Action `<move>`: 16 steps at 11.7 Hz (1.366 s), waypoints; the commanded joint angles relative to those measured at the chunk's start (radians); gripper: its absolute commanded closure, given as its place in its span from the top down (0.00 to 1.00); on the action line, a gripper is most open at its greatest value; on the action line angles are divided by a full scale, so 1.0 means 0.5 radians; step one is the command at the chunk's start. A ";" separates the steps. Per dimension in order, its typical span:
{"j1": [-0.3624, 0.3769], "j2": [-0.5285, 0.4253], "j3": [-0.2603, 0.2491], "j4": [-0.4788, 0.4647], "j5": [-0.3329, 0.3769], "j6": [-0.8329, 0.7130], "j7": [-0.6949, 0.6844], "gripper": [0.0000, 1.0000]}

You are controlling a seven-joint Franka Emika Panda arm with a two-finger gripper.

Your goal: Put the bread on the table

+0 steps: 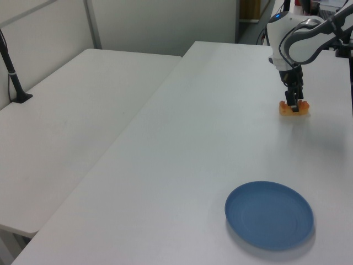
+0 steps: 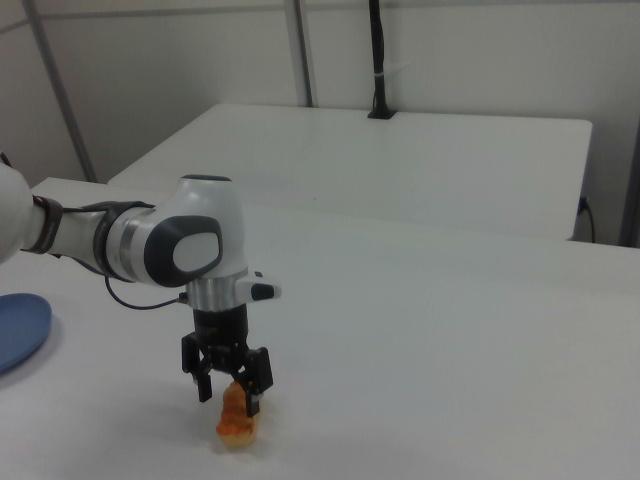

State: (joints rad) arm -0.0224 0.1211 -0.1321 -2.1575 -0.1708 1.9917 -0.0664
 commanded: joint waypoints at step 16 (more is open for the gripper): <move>0.284 -0.349 0.065 1.023 0.311 -0.872 0.127 1.00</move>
State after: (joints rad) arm 0.1234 -0.0472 -0.0918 -1.6543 -0.0349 1.5811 -0.0132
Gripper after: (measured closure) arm 0.000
